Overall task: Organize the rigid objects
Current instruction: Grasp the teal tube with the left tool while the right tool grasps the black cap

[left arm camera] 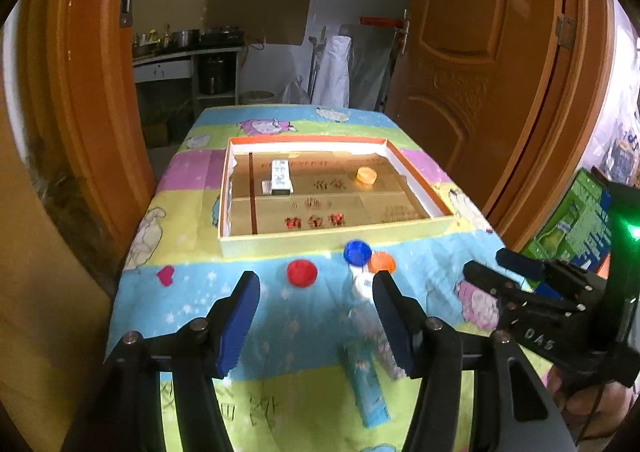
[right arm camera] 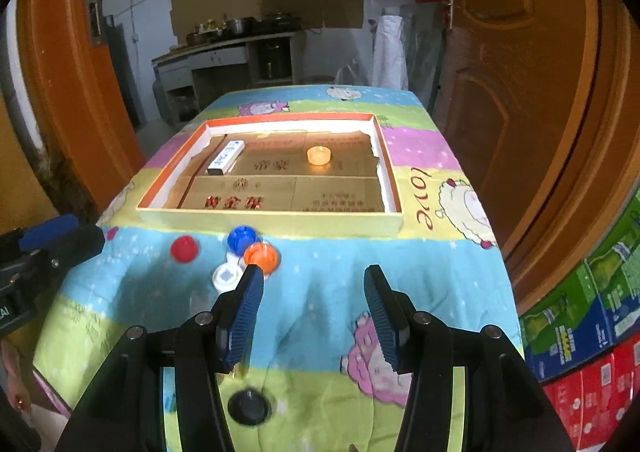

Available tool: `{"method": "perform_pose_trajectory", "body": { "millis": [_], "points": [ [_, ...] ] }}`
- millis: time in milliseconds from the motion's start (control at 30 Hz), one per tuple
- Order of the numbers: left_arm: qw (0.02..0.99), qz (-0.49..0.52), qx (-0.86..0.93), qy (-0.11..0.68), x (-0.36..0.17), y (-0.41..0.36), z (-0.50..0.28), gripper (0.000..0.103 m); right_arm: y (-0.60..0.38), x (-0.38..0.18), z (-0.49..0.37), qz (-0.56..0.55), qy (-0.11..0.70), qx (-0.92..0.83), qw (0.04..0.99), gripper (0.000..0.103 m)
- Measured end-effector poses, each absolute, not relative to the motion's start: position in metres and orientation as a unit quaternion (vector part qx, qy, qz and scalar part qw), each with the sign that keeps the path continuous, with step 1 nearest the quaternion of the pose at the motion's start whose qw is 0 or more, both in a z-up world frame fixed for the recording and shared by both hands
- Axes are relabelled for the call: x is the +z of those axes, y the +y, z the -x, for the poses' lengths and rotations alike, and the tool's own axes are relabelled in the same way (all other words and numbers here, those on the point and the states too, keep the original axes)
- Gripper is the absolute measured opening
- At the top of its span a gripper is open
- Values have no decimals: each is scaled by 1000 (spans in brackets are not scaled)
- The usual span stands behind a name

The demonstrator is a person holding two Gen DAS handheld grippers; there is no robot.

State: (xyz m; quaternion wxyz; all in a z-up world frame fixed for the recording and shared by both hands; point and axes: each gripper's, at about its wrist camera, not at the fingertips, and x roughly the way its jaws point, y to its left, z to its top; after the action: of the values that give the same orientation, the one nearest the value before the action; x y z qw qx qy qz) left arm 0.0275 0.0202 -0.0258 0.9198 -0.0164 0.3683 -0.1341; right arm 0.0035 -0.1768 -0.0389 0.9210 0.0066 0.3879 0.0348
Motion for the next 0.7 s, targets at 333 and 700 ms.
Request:
{"method": "perform_pose_trajectory", "body": {
  "millis": [333, 700],
  "points": [
    [905, 11, -145, 401, -58, 15, -14, 49, -176, -55, 28, -12, 404, 32, 914, 54],
    [893, 18, -161, 420, -88, 3, -8, 49, -171, -71, 45, -12, 415, 31, 909, 54]
  ]
}}
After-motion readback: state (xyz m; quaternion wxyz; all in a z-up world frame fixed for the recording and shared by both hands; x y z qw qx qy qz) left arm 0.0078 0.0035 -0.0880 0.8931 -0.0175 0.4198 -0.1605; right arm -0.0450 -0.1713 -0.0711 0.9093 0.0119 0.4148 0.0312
